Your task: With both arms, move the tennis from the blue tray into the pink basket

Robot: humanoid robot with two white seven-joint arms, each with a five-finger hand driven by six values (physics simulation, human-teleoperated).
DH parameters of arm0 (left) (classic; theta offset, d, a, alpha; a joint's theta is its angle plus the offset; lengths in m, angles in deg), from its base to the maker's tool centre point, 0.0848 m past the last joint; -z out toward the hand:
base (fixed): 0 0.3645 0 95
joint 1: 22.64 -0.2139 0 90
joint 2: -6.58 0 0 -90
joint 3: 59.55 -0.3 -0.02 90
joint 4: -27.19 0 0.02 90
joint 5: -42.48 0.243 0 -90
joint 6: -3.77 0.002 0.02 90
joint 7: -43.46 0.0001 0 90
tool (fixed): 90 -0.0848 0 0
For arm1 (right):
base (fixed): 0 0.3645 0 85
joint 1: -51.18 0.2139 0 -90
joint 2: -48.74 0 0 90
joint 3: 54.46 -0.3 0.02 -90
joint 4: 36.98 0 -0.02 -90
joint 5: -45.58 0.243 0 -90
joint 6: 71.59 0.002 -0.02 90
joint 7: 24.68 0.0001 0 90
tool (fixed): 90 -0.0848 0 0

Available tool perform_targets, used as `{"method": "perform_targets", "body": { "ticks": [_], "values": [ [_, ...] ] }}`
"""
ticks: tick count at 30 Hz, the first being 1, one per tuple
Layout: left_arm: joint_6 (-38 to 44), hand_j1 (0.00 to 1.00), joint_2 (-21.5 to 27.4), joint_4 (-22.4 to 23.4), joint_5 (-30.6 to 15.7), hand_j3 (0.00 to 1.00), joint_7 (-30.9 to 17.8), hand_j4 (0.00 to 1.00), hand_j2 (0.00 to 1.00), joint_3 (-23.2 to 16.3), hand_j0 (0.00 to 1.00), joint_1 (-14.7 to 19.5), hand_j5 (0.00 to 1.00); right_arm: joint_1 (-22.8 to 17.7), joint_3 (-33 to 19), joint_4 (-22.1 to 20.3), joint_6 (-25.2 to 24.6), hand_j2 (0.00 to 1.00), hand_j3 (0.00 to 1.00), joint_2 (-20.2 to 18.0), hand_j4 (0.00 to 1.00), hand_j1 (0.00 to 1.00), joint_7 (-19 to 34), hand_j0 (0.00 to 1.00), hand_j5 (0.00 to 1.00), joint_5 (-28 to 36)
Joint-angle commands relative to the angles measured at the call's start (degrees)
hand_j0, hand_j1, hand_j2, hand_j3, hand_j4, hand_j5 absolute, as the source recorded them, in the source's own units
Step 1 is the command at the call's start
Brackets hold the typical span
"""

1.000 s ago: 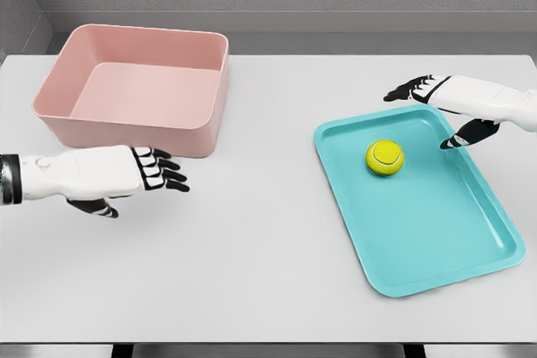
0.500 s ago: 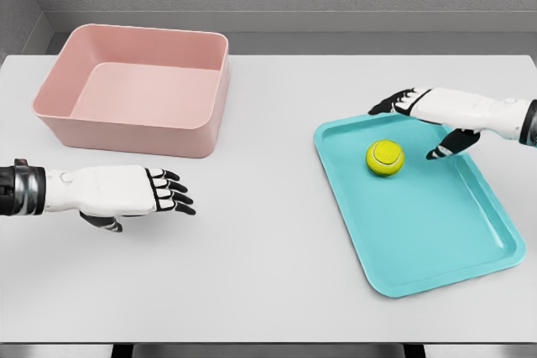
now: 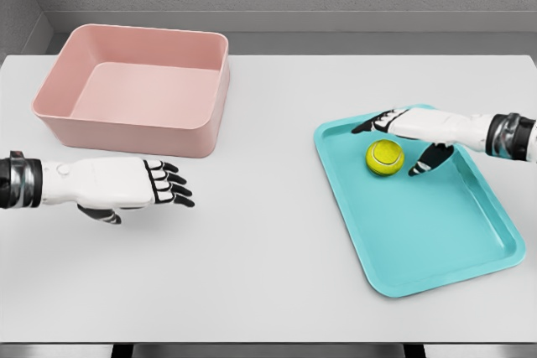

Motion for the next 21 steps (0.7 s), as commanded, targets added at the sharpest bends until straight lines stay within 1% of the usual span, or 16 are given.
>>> {"method": "perform_targets", "body": {
  "ticks": [1,10,21],
  "values": [
    [0.11,1.00,0.01,0.03,-0.31,1.00,0.02,1.00,1.00,0.03,1.00,0.00,1.00,0.00,0.83,0.85,-0.20,1.00,1.00,0.66,1.00,1.00,0.03,1.00,1.00,0.28],
    [0.11,1.00,0.01,0.03,-0.31,1.00,0.02,1.00,1.00,0.03,1.00,-0.09,1.00,0.09,1.62,1.47,-0.29,1.00,1.00,1.10,1.00,1.00,0.03,1.00,1.00,0.19],
    [0.11,1.00,0.10,-0.05,-0.31,1.00,0.02,1.00,1.00,0.03,1.00,-0.09,1.00,0.53,1.71,1.29,0.06,0.86,0.86,1.72,0.86,0.86,1.35,0.86,0.86,0.19]
  ]
}}
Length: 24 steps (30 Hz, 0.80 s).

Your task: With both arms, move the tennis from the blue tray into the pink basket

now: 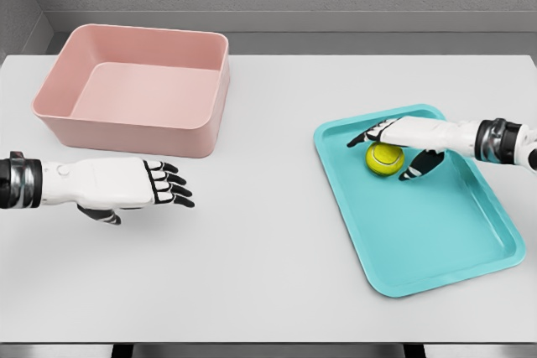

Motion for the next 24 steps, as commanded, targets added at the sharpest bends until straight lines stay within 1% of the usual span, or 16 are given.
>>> {"method": "perform_targets", "body": {
  "ticks": [1,5,11,17,22,24],
  "values": [
    [0.11,1.00,0.05,-0.06,-0.31,1.00,0.02,1.00,1.00,0.03,1.00,0.00,1.00,0.00,0.16,-0.06,0.02,0.86,0.86,0.12,0.86,0.86,0.12,0.86,0.86,0.31],
    [0.11,1.00,0.05,0.03,-0.31,1.00,0.02,1.00,1.00,0.03,1.00,0.00,1.00,0.00,0.60,0.03,0.20,0.80,0.80,0.12,0.80,0.80,0.12,0.80,0.80,0.31],
    [0.11,1.00,0.05,0.03,-0.31,1.00,0.02,1.00,1.00,0.03,1.00,0.00,1.00,0.00,0.60,0.47,0.20,0.67,0.67,0.12,0.67,0.67,0.12,0.67,0.67,0.31],
    [0.11,1.00,0.05,0.03,-0.31,1.00,0.02,1.00,1.00,0.03,1.00,0.00,1.00,0.00,0.51,1.08,0.20,0.56,0.56,0.12,0.56,0.56,0.12,0.56,0.56,0.31],
    [0.11,1.00,0.05,0.03,-0.22,1.00,0.02,1.00,1.00,0.03,1.00,0.00,1.00,0.00,0.51,0.82,1.08,0.56,0.56,0.12,0.56,0.56,0.12,0.56,0.56,0.48],
    [0.11,1.00,0.14,0.03,-0.22,1.00,0.02,1.00,1.00,0.03,1.00,0.00,1.00,0.35,0.33,0.73,3.01,0.54,0.54,0.03,0.54,0.54,0.12,0.54,0.54,0.66]
  ]
}}
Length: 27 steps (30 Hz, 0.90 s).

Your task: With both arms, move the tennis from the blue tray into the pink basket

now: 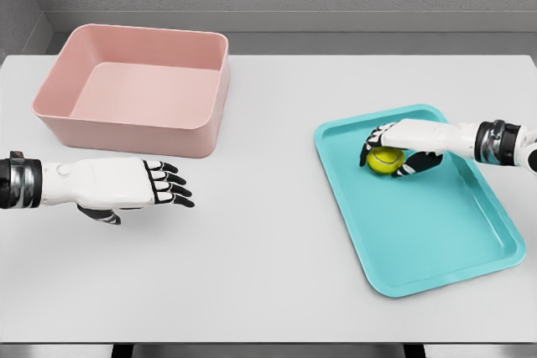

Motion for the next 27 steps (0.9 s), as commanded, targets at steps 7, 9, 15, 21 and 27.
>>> {"method": "perform_targets", "body": {
  "ticks": [7,9,15,21,27],
  "values": [
    [0.11,1.00,-0.04,0.00,-0.29,1.00,0.02,1.00,1.00,0.12,1.00,0.09,1.00,1.93,-0.60,-0.50,4.73,0.54,0.54,-0.52,0.54,0.54,-0.03,0.54,0.54,0.72],
    [0.11,1.00,-0.13,0.00,-0.29,1.00,0.02,1.00,1.00,0.12,1.00,0.09,1.00,2.37,-0.52,-1.38,4.99,0.54,0.54,-0.61,0.54,0.54,0.06,0.54,0.54,0.72],
    [0.11,1.00,-0.04,0.00,-0.38,1.00,0.02,1.00,1.00,0.12,1.00,0.18,1.00,3.69,-0.51,-4.45,5.01,0.53,0.53,-0.69,0.53,0.53,0.06,0.53,0.53,0.72],
    [0.11,1.00,0.04,0.00,-0.29,1.00,0.02,1.00,1.00,0.12,1.00,0.18,1.00,3.95,-0.60,-7.27,5.01,0.52,0.52,-0.61,0.52,0.52,1.03,0.52,0.52,0.72],
    [0.11,1.00,0.48,0.00,-0.29,1.00,0.02,1.00,1.00,0.29,1.00,0.09,1.00,4.13,-0.60,-9.38,5.01,0.52,0.52,0.10,0.52,0.52,1.47,0.52,0.52,0.72]
  ]
}}
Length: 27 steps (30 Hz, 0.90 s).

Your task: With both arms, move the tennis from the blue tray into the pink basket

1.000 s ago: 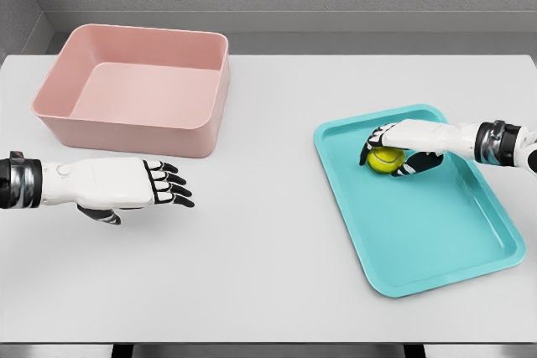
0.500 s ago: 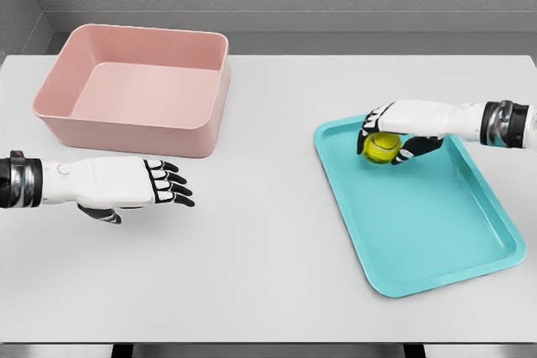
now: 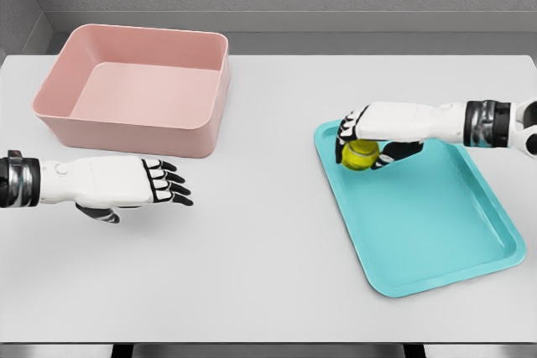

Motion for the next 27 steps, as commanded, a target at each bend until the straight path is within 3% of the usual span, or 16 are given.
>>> {"method": "perform_targets", "body": {
  "ticks": [1,17,22,23,25,27],
  "values": [
    [0.11,1.00,0.21,0.00,-0.30,1.00,0.02,1.00,1.00,0.08,1.00,0.00,1.00,0.00,0.02,-0.67,-0.13,0.52,0.52,0.40,0.52,0.52,0.17,0.52,0.52,0.39],
    [0.11,1.00,-0.06,-0.09,-0.30,1.00,0.72,1.00,1.00,0.35,1.00,0.79,1.00,0.35,0.29,-1.28,-0.13,0.52,0.52,9.19,0.52,0.52,2.90,0.52,0.52,0.39],
    [0.11,1.00,-1.82,0.00,-0.48,1.00,1.08,1.00,1.00,2.89,1.00,0.53,1.00,0.26,0.55,-1.20,-0.13,0.52,0.52,12.00,0.52,0.52,3.69,0.52,0.52,0.39],
    [0.11,1.00,-0.76,0.00,-2.84,1.00,1.25,1.00,1.00,2.72,1.00,0.61,1.00,0.26,0.99,-1.11,-0.13,0.52,0.52,12.18,0.52,0.52,3.69,0.52,0.52,0.30],
    [0.11,1.00,3.54,-0.09,-4.52,1.00,10.92,1.00,1.00,2.45,1.00,0.88,1.00,0.18,1.43,-1.02,-0.13,0.52,0.52,13.15,0.52,0.52,3.69,0.52,0.52,0.30],
    [0.11,1.00,4.25,-0.09,-4.52,1.00,11.19,1.00,1.00,1.84,1.00,0.97,1.00,0.18,2.04,-0.84,-0.13,0.53,0.53,14.46,0.53,0.53,3.69,0.53,0.53,0.30]
  ]
}}
